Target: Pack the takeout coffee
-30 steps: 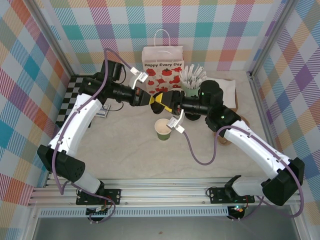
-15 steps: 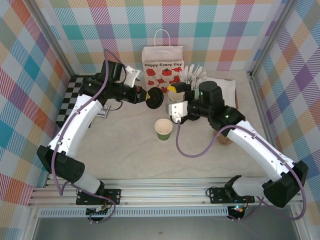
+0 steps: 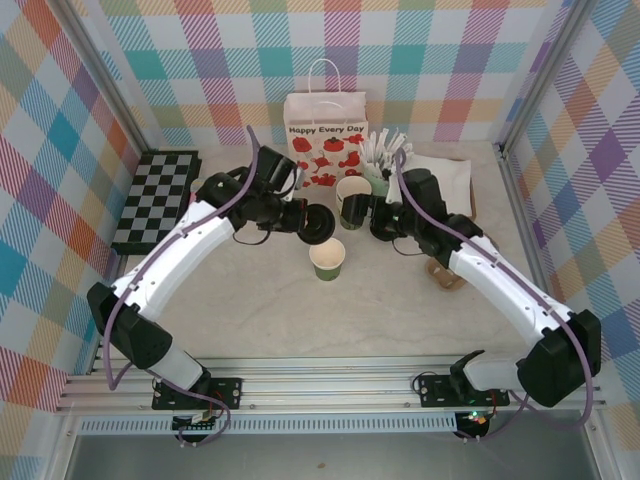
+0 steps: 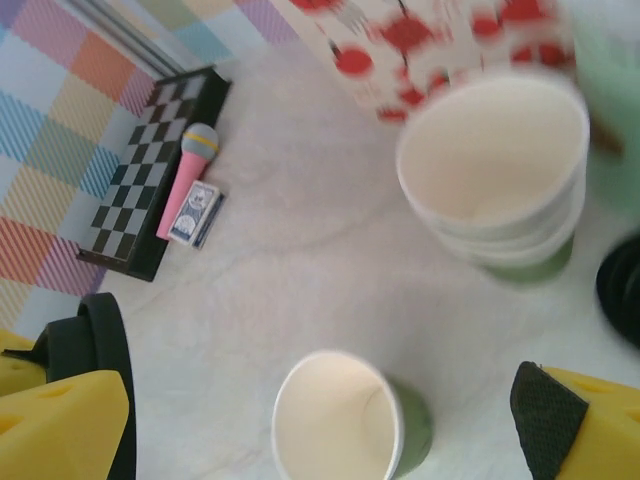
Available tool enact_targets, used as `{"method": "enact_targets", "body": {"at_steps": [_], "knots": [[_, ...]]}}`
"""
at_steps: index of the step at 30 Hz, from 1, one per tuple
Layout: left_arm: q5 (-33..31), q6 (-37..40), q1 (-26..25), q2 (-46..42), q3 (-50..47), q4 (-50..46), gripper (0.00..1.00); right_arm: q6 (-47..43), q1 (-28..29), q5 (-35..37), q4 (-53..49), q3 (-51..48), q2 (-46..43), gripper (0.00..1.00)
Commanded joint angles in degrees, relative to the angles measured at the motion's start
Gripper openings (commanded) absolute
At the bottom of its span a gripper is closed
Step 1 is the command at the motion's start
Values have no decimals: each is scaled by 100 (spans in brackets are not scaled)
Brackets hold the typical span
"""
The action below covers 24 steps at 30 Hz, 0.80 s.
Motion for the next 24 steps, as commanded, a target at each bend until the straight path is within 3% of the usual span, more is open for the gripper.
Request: {"method": "enact_targets", "body": {"at_steps": [1, 6, 10, 17, 24], "knots": [[-363, -759, -114, 354, 168, -558, 0, 1425, -56, -746, -270, -210, 144, 100], [-367, -905, -322, 687, 161, -490, 0, 1231, -304, -1896, 624, -991, 388, 98], [-421, -1041, -446, 947, 162, -461, 0, 969, -330, -1825, 1029, -1571, 441, 95], [-545, -1107, -593, 1300, 272, -591, 0, 1136, -367, -2492, 2196, -2111, 732, 88], [-348, -1096, -645, 1497, 249, -494, 0, 1251, -376, -2241, 2164, -2131, 916, 84]]}}
